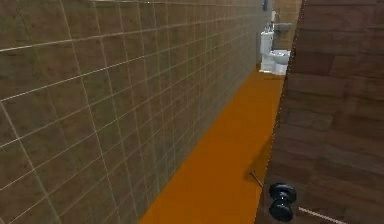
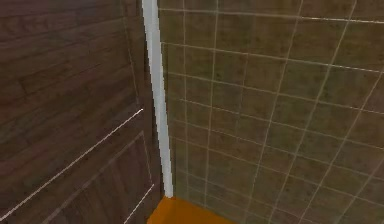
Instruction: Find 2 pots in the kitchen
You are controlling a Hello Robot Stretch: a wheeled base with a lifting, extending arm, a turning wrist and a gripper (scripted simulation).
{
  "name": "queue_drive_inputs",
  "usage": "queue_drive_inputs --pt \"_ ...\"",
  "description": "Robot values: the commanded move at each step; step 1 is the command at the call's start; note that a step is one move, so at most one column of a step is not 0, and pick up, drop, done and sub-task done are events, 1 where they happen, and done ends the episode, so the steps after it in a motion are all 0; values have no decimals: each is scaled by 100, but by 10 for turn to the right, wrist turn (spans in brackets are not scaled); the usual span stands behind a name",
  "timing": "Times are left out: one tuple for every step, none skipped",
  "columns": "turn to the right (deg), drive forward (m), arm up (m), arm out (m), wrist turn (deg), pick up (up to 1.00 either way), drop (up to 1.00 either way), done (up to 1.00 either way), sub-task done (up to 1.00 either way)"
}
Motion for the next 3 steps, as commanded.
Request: queue_drive_inputs --pt "0 45 0 0 0 0 0 0 0" --pt "240 0 0 0 0 0 0 0 0" --pt "0 100 0 0 0 0 0 0 0"
